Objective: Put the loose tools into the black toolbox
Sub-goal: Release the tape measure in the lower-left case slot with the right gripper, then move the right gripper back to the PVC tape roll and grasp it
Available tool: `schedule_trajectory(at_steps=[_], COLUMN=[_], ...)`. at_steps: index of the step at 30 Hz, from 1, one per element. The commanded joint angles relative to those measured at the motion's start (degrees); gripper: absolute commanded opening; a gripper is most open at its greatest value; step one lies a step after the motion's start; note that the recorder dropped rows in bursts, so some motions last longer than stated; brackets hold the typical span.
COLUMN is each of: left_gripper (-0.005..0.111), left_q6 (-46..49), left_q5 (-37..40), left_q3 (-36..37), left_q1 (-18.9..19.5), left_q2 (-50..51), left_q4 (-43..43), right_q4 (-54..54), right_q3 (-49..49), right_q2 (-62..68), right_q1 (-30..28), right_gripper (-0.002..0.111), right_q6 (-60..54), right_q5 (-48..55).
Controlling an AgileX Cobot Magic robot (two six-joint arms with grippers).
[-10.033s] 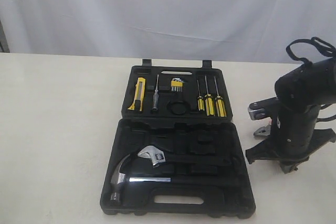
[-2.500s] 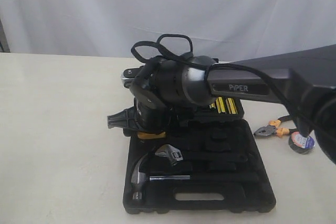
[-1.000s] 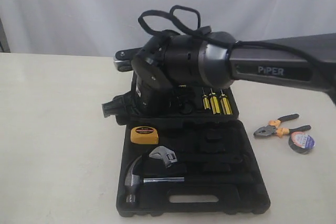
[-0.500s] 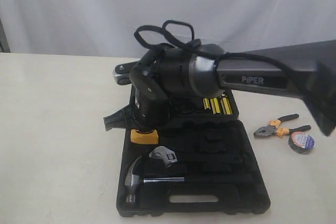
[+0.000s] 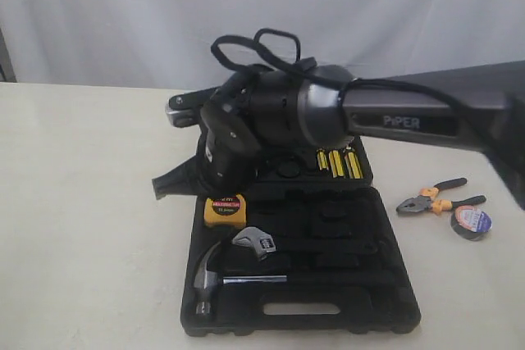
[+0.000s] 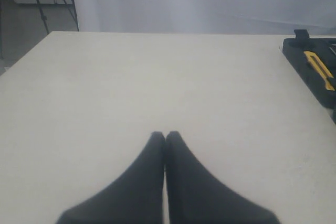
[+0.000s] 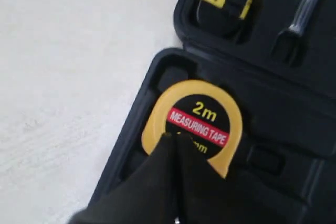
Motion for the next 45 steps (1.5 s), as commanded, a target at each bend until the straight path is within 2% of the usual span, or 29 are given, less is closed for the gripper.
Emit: schedule_trajectory(at_steps=[1, 10, 14, 19, 22, 24, 26, 28, 31, 33, 34, 37, 40, 42, 45], left_gripper=[0.000, 0.000, 0.000, 0.000, 0.000, 0.000, 0.000, 0.000, 0.000, 0.000, 0.000, 0.000, 0.000, 0.000, 0.000], left_q6=[-0.12, -0.12, -0.12, -0.12, -0.12, -0.12, -0.12, -0.12, -0.12, -0.12, -0.12, -0.12, -0.12, -0.12, -0.12], left_q5=[-0.62, -0.62, -0.62, -0.62, -0.62, -0.62, -0.62, -0.62, -0.62, -0.62, -0.62, -0.62, -0.62, -0.62, -0.62], left_q3=[0.05, 0.05, 0.05, 0.05, 0.05, 0.05, 0.05, 0.05, 0.05, 0.05, 0.05, 0.05, 0.05, 0.05, 0.05], left_q1=[-0.25, -0.25, -0.25, -0.25, -0.25, -0.25, -0.25, -0.25, -0.25, -0.25, -0.25, -0.25, -0.25, -0.25, -0.25], left_q2=[-0.07, -0.07, -0.07, -0.07, -0.07, -0.07, -0.07, -0.07, -0.07, -0.07, -0.07, -0.07, -0.07, -0.07, -0.07], left_q4=[0.00, 0.00, 0.00, 0.00, 0.00, 0.00, 0.00, 0.00, 0.00, 0.00, 0.00, 0.00, 0.00, 0.00, 0.00], right_q4=[-3.63, -4.58, -10.28, -19.12, -19.23, -18.00, -13.38, -6.85, 4.04, 9.55, 11.66, 12.02, 12.02, 12.15, 12.15], right_q3=[-0.08, -0.08, -0.08, 1.32, 5.55, 9.61, 15.05, 18.68, 23.36, 26.01, 27.16, 27.81, 27.89, 27.89, 27.89], right_q2=[-3.16, 2.07, 0.54, -9.99, -20.75, -28.94, -36.34, -38.83, -37.63, -34.22, -31.78, -26.58, -21.67, -18.78, -14.60], right_q1=[-0.18, -0.32, -0.32, -0.32, -3.05, -7.87, -18.17, -28.37, -40.31, -46.02, -48.25, -49.42, -49.42, -49.30, -49.30], right_gripper=[0.000, 0.000, 0.000, 0.000, 0.000, 0.000, 0.000, 0.000, 0.001, 0.008, 0.020, 0.044, 0.064, 0.070, 0.069], right_q6=[1.81, 2.22, 4.30, 3.78, 2.30, 0.32, -2.09, -5.44, -13.31, -18.15, -20.49, -21.83, -22.38, -22.38, -22.38], right_q5=[0.75, -0.89, 4.55, 17.27, 17.03, 17.24, 15.79, 12.91, 9.24, 7.15, 6.25, 4.44, 1.25, -1.12, -5.09])
